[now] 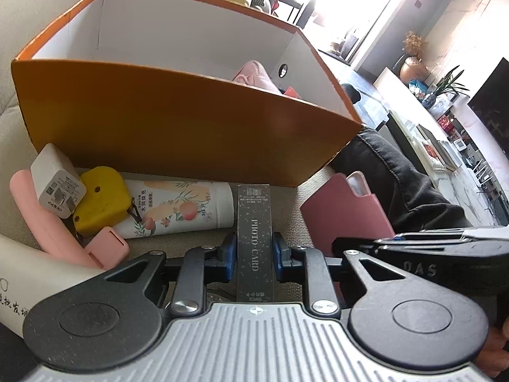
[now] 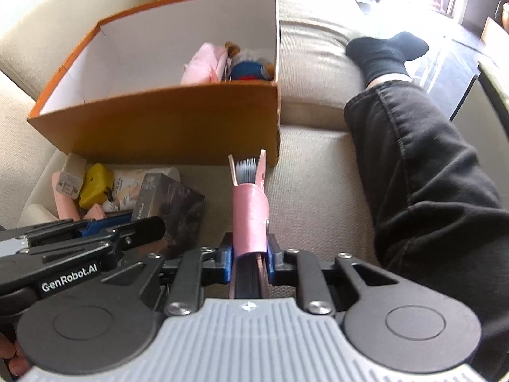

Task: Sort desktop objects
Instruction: 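Carry the PHOTO CARD box and pink card holder into the orange box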

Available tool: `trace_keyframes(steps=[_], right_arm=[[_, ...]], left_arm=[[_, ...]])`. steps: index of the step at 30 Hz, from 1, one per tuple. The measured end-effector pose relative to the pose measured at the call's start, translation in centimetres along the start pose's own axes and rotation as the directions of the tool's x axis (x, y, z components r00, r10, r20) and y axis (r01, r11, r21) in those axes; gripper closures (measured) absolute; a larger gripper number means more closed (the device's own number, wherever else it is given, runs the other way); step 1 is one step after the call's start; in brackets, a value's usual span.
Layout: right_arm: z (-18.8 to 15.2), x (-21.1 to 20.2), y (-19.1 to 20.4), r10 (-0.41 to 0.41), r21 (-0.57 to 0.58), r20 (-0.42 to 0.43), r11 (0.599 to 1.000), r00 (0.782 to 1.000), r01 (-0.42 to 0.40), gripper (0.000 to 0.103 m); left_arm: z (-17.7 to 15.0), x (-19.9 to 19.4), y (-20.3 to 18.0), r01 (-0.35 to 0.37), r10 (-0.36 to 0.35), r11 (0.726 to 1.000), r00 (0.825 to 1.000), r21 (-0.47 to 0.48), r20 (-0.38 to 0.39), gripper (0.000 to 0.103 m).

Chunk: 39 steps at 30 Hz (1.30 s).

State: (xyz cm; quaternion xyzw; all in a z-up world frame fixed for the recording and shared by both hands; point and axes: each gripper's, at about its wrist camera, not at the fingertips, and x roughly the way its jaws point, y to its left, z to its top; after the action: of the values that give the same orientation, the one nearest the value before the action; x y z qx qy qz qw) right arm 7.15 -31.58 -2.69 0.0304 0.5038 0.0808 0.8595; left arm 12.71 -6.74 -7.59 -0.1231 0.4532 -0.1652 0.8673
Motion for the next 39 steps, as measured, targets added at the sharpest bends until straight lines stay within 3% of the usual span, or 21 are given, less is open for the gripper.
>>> trace_keyframes(steps=[9, 22, 33, 39], right_arm=[[0.8, -4.1, 1.1, 0.058, -0.030, 0.093, 0.998, 0.994, -0.056, 0.083], [5.0, -9.0, 3.7, 0.194, -0.108, 0.192, 0.978, 0.962, -0.176, 0.083], [11.2, -8.8, 6.6, 0.260, -0.142, 0.236, 0.962, 0.936, -0.231, 0.083], [14.2, -5.6, 7.3, 0.272, -0.103, 0.199, 0.961, 0.942, -0.256, 0.083]], left_arm=[[0.9, -4.3, -0.2, 0.036, -0.035, 0.999, 0.996, -0.011, 0.076, 0.078], [5.1, -10.0, 0.5, 0.053, -0.050, 0.999, 0.978, -0.009, 0.201, 0.078], [10.2, -11.4, 3.0, -0.012, 0.016, 1.000, 0.966, -0.015, 0.257, 0.078], [12.2, -9.9, 4.2, -0.030, 0.035, 0.999, 0.967, -0.023, 0.254, 0.078]])
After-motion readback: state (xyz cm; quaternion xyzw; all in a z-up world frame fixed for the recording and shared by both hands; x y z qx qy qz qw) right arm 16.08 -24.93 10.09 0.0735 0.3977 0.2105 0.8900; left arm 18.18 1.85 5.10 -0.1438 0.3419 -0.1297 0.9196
